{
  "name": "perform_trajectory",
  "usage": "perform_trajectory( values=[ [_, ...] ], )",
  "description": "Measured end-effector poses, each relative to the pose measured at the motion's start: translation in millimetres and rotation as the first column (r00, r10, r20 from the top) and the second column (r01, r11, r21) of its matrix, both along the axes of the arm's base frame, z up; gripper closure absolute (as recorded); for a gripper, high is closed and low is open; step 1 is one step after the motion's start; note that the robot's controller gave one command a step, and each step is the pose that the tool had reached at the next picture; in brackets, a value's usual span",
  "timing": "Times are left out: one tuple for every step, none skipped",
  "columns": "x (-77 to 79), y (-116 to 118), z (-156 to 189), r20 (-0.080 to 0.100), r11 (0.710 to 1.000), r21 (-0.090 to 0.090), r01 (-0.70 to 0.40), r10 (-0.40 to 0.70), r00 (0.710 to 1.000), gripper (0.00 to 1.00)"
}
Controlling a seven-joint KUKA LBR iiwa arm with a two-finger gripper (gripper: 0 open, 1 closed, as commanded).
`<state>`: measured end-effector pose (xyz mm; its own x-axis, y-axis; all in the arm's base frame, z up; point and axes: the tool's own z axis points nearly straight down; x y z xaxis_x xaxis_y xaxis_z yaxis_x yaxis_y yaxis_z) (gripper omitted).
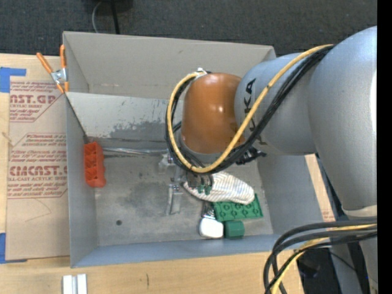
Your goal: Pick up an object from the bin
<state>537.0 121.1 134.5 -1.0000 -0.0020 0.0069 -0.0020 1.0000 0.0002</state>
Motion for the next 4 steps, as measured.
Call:
perform_trajectory(
  values=[
    [1.8, -0.4, 4.6, 0.007, 1.000, 0.001, 0.001, -0.001, 1.000, 0.00],
    [4.8, -31.6, 22.4, 0.001, 0.998, 0.003, -0.058, 0.058, 0.998, 0.00],
    [0.3, -67.5, 29.3, 0.010, 0.987, -0.001, -0.160, 0.160, 0.987, 0.00],
    [-2.0, -92.0, 5.2, 0.006, 0.962, 0.003, -0.272, 0.272, 0.962, 0.00]
  ],
)
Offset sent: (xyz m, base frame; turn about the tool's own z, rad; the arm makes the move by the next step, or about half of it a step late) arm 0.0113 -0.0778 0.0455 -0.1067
